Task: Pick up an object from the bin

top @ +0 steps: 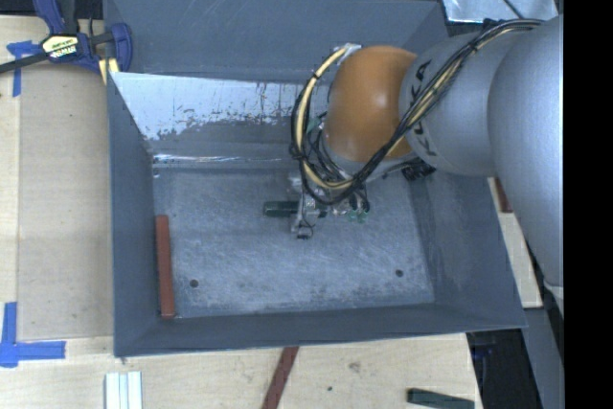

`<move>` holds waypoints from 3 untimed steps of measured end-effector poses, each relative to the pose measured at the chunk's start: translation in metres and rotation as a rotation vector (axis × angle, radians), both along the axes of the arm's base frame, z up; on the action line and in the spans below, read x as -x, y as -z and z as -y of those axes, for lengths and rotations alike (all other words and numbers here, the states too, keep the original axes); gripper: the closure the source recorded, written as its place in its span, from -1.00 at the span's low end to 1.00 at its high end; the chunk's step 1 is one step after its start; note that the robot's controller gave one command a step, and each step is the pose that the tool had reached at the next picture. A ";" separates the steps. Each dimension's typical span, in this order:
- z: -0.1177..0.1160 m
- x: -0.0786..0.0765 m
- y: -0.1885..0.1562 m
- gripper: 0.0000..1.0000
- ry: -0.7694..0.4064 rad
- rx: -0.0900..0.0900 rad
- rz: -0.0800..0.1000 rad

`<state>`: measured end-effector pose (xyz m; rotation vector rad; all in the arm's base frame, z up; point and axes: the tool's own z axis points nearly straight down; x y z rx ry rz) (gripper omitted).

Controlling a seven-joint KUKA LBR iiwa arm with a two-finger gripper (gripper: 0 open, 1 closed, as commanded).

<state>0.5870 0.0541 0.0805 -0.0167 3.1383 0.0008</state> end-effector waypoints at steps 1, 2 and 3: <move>0.000 -0.002 -0.117 1.00 0.043 0.000 0.000; 0.000 -0.002 -0.117 1.00 0.043 0.000 0.000; 0.044 0.005 -0.229 1.00 -0.325 0.002 0.002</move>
Offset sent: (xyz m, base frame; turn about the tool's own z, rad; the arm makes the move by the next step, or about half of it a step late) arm 0.0000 0.0000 0.0000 0.0000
